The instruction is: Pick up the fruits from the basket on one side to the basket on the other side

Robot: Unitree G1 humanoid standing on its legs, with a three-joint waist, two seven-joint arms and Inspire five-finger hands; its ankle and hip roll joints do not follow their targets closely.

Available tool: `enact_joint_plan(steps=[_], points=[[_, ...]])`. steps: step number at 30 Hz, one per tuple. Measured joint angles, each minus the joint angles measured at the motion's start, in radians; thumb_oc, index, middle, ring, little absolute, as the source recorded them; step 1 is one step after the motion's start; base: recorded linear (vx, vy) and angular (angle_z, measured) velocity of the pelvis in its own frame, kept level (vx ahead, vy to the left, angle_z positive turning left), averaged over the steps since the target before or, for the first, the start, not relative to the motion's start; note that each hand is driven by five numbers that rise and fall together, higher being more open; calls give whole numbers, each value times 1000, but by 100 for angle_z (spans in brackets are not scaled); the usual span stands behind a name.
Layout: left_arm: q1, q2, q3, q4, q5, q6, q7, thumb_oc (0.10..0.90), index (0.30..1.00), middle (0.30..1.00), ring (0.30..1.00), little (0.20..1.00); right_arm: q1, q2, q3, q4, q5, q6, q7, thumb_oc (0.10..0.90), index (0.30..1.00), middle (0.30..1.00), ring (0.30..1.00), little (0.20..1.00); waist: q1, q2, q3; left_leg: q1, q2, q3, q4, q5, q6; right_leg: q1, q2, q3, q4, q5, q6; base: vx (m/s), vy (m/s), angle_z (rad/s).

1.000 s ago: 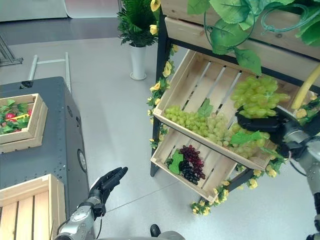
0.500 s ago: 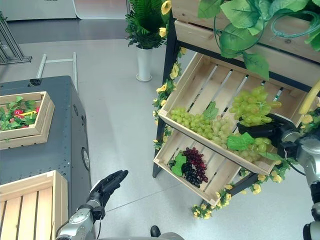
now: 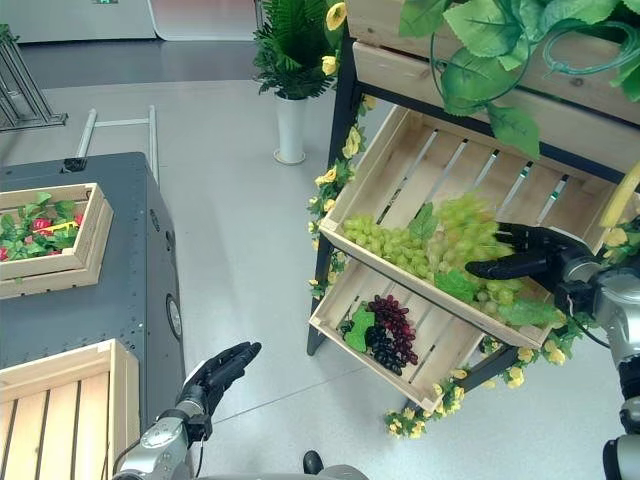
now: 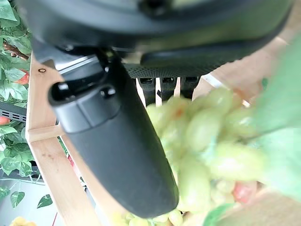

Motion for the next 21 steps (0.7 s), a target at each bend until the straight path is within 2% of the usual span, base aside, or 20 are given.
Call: enact_joint_plan(steps=[5,11,16,19,20,21], points=[[0,0,0,0,0,0,0,800,900,900,900,900,8,0,-1,-36,-7,-20,-17,800,900,900,900,900,-7,2,0,-3,1,1,0,0,0,-4,1,1,0,0,0,0,0,0],[1,-1,0,-1,2,0,-3,800,900,900,900,900,85,0,-49,-129,-54,-107,-52,800,900,900,900,900,-8,5,1,-5,5,1,0,0,-1,-6,6,1,0,-2,-4,0,0,0],[1,-1,2,-1,10,0,-3,800,900,900,900,900,215,0,-105,-316,-252,-238,-174,800,900,900,900,900,-12,13,1,-10,5,0,0,0,-2,-11,7,3,0,-2,-5,0,0,0],[4,-3,3,-1,22,0,-2,800,900,900,900,900,320,0,-138,-475,-455,-345,-293,800,900,900,900,900,-25,16,0,-14,4,3,0,0,-2,-16,8,6,3,-2,-5,0,0,0],[5,-4,3,-1,22,0,-2,800,900,900,900,900,334,0,-140,-501,-495,-362,-313,800,900,900,900,900,-30,17,0,-14,4,3,0,0,-2,-16,8,7,3,-2,-5,0,0,0],[5,-5,3,-1,22,-1,-1,800,900,900,900,900,379,0,-161,-577,-590,-381,-357,800,900,900,900,900,-40,19,1,-15,4,2,0,0,-2,-17,8,9,3,-3,-5,0,0,0]])
